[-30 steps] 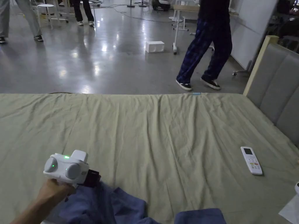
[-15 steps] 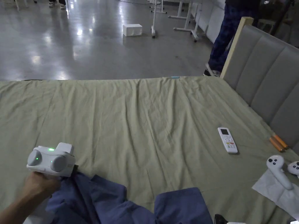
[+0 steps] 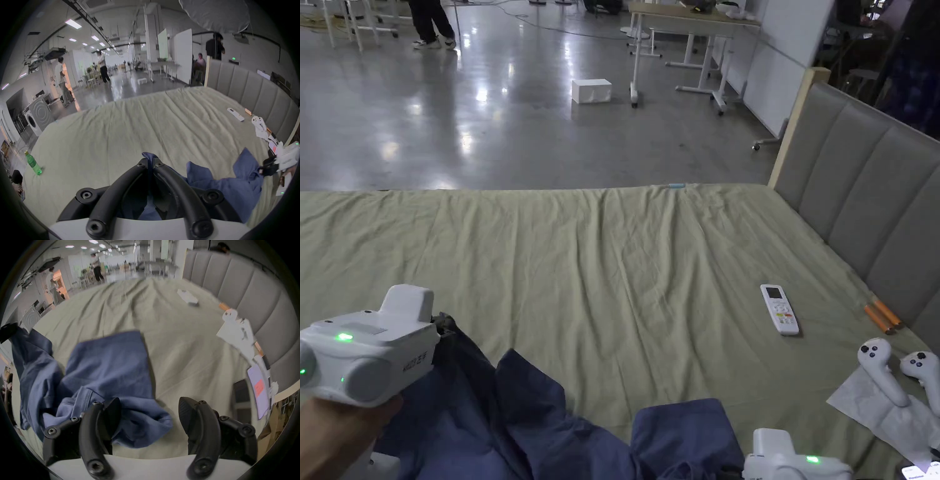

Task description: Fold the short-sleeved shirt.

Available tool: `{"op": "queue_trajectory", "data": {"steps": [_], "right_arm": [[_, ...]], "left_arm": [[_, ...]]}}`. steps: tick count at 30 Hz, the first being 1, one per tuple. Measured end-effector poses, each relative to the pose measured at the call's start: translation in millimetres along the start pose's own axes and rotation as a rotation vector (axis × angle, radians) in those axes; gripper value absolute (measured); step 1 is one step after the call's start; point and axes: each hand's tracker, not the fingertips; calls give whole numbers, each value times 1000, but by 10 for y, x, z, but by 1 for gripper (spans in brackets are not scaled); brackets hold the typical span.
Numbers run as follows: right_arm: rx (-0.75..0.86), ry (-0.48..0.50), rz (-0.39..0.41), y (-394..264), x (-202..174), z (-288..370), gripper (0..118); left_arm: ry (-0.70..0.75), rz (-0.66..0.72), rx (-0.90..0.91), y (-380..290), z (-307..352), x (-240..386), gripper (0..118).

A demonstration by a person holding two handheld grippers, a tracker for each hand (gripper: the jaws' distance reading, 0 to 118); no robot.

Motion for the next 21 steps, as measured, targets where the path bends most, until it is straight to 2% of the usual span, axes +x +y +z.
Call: {"op": "queue_trajectory", "data": {"steps": [1, 3, 4, 5, 6, 8, 10, 13, 21], "right_arm": [[-23, 11, -31, 1, -13, -74, 75], [12, -32, -1, -2, -58, -114, 71], [6, -59, 28, 25, -130, -52, 60], [17, -47, 55, 18, -173, 13, 40], [42, -26, 88, -2, -212, 75, 25], [62, -38, 108, -39, -276, 80, 8], [82, -28, 98, -56, -261, 69, 7], [166, 7, 20, -120, -187, 267, 6], [476, 70, 99, 7, -291, 1281, 6]], "left_arm": [[-6, -3, 14, -23, 134, -11, 5], [4, 35, 34, -98, 283, -71, 5], [5, 43, 42, -144, 400, -90, 5], [14, 53, 56, -187, 479, -98, 5], [14, 51, 56, -232, 568, -111, 5], [37, 43, 67, -315, 622, -141, 5], [45, 61, 69, -366, 720, -197, 5], [66, 90, 96, -391, 911, -258, 5], [125, 80, 265, 20, 1619, -467, 5]]}}
